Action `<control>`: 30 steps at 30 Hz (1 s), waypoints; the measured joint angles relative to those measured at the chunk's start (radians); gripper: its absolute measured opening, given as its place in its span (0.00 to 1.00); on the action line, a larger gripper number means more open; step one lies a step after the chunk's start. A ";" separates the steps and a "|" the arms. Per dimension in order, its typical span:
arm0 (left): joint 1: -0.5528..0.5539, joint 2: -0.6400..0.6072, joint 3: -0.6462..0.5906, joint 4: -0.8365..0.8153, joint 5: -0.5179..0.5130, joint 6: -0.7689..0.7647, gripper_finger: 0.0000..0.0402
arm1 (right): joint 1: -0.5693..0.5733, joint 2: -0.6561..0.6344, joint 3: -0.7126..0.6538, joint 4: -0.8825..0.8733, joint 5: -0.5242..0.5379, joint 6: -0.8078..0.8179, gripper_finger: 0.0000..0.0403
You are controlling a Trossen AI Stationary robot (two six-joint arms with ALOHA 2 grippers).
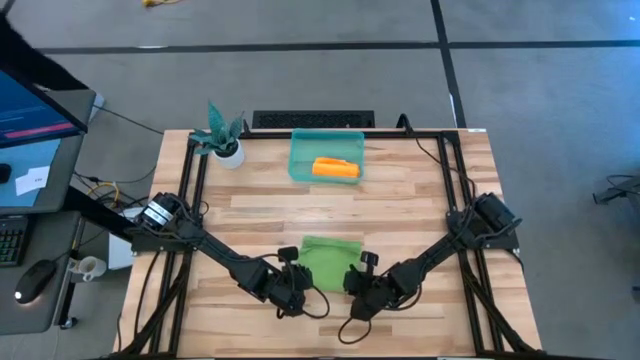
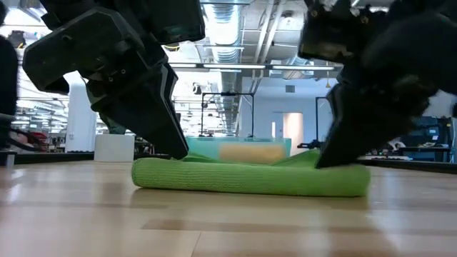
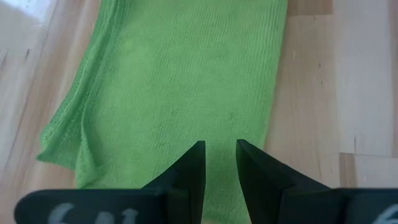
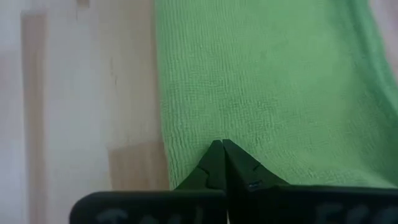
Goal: Roll microfiber towels into tight, uniform cylinder then place into a basket
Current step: Roll the green microfiber cloth
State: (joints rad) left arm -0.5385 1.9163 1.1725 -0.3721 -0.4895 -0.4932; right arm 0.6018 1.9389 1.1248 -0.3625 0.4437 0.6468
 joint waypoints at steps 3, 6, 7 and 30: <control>0.000 0.000 0.000 0.005 0.019 -0.011 0.20 | 0.001 0.001 -0.001 -0.001 -0.015 0.000 0.02; 0.000 0.000 0.000 0.009 0.022 -0.025 0.20 | -0.003 0.001 -0.001 -0.006 -0.042 0.001 0.03; 0.000 0.000 0.000 0.011 0.023 -0.025 0.20 | -0.005 0.001 -0.001 -0.005 -0.045 0.001 0.03; 0.000 0.122 0.006 0.177 0.050 0.046 0.10 | -0.002 0.001 0.000 -0.027 -0.054 0.009 0.03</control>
State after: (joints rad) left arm -0.5381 2.0380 1.1782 -0.1955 -0.4395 -0.4475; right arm 0.5999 1.9396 1.1244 -0.3896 0.3897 0.6556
